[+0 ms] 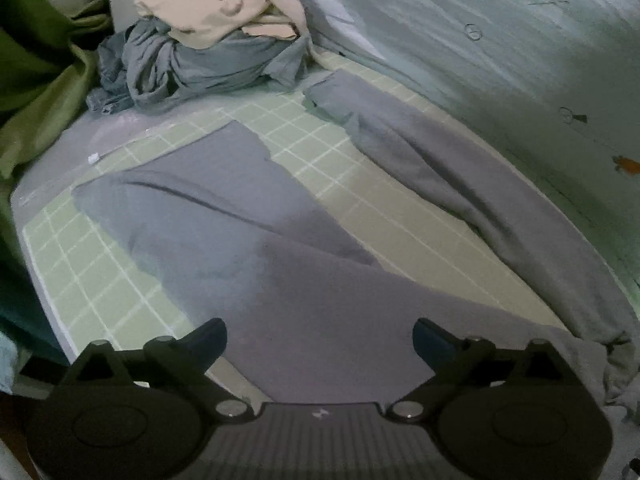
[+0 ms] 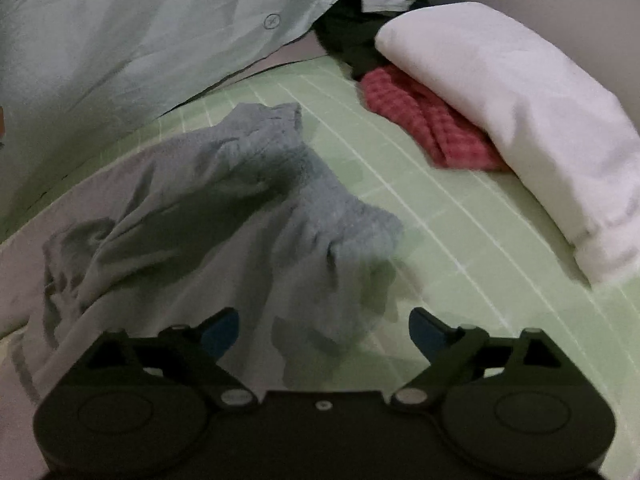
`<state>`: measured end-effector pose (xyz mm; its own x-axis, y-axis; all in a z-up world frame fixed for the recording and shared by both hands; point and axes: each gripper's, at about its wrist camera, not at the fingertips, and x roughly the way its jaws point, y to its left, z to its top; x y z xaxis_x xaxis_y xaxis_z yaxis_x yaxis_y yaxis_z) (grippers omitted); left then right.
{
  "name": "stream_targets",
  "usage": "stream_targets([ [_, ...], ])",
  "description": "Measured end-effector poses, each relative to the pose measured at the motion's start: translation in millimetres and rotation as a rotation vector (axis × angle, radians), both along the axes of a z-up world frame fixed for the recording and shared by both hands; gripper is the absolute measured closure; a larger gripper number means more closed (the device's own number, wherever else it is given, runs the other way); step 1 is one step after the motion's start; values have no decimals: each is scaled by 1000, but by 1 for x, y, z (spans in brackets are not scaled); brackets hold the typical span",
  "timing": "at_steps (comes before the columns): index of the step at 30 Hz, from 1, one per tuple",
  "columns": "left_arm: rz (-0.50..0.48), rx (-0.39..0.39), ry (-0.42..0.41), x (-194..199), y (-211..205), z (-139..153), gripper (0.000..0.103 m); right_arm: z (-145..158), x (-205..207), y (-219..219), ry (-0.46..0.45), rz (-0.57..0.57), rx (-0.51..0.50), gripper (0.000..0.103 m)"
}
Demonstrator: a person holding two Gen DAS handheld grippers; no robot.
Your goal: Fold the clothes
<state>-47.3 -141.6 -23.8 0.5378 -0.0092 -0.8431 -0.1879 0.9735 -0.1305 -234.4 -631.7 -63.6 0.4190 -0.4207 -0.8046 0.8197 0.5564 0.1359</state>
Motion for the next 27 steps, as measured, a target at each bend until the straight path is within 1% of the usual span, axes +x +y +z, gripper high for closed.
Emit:
stream_targets([
  [2, -12, 14, -36, -14, -15, 4, 3, -2, 3, -4, 1, 43, -6, 9],
  [4, -39, 45, -56, -24, -29, 6, 1, -4, 6, -8, 3, 88, -13, 12],
  [6, -39, 80, -57, -29, -43, 7, 1, -7, 8, -12, 5, 133, -20, 24],
  [7, -31, 88, -51, -30, -47, 7, 1, -8, 10, -14, 6, 156, -24, 28],
  [8, -23, 95, -45, -32, -52, 7, 1, -7, 10, -14, 20, 175, -42, 40],
  [9, -17, 93, -38, -32, -56, 6, 1, -7, 9, -13, 36, 194, -64, 58],
  [10, -16, 87, -32, -33, -58, 5, 1, -6, 9, -12, 53, 213, -85, 69],
  [11, -16, 79, -30, -34, -59, 4, 1, -5, 6, -14, 52, 223, -91, 90],
  [12, -15, 77, -28, -34, -59, 4, 1, -5, 1, -17, 37, 225, -73, 94],
  [14, -15, 95, -29, -34, -58, 4, 1, -1, -13, -20, 39, 196, -78, 97],
  [16, -13, 128, -36, -34, -53, 6, 1, 8, -33, -20, 65, 152, -144, 98],
  [18, -9, 157, -43, -33, -45, 8, 1, 13, -53, -21, 84, 86, -168, 99],
  [19, -8, 162, -43, -31, -40, 7, 1, 12, -61, -22, 112, 58, -172, 99],
  [21, -13, 150, -40, -23, -26, 5, 1, 7, -74, -24, 174, 13, -177, 98],
  [22, -12, 148, -36, -17, -20, 4, 1, 5, -79, -23, 191, -8, -174, 97],
  [23, -11, 146, -33, -11, -13, 3, 1, 6, -83, -22, 192, -35, -163, 91],
  [24, -10, 145, -29, -6, -7, 2, 1, 9, -84, -18, 185, -56, -166, 70],
  [25, -14, 148, -30, 1, -1, 1, 1, 12, -85, -13, 178, -75, -171, 56],
  [26, -25, 154, -30, 8, 4, 0, 1, 16, -84, -4, 174, -91, -200, 33],
  [27, -41, 168, -28, 16, 11, -1, 1, 20, -81, 6, 172, -97, -229, 21],
])
